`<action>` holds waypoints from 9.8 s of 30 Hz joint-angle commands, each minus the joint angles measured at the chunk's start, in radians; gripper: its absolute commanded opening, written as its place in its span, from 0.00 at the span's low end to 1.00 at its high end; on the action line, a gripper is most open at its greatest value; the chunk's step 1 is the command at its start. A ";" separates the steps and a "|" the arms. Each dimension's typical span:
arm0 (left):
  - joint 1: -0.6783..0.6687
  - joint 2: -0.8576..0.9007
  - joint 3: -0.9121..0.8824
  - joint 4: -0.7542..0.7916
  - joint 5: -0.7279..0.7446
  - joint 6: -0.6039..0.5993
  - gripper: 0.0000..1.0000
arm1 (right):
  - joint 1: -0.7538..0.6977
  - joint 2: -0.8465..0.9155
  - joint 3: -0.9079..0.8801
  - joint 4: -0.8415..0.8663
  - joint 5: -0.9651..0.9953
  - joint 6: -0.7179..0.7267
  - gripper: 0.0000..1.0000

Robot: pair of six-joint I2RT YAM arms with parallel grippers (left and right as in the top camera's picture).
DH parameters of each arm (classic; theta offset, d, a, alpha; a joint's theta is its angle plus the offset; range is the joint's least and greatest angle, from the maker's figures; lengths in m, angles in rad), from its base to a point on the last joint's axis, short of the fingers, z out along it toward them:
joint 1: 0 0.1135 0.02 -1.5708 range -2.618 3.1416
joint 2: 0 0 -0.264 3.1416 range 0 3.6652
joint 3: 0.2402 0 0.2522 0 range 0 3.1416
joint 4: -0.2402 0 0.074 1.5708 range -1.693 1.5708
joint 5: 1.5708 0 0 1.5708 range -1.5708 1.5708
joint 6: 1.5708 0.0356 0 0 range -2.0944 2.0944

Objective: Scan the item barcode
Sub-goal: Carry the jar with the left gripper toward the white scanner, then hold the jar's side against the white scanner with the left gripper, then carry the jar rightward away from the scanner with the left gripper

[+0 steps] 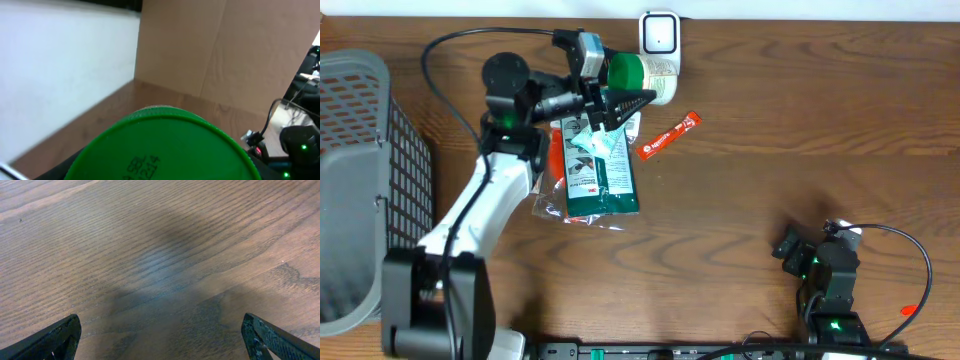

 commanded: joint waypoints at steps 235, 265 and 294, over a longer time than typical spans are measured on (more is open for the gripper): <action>-0.094 0.727 0.621 -0.092 -0.616 -1.474 0.09 | 0.002 0.000 -0.001 0.055 0.007 0.011 0.99; -0.111 0.726 0.621 -0.130 -0.512 -1.874 0.07 | 0.002 0.000 -0.001 0.058 0.006 0.011 0.99; -0.233 0.706 0.621 0.468 -0.016 -0.943 0.07 | 0.002 0.000 -0.001 0.046 0.007 0.011 0.99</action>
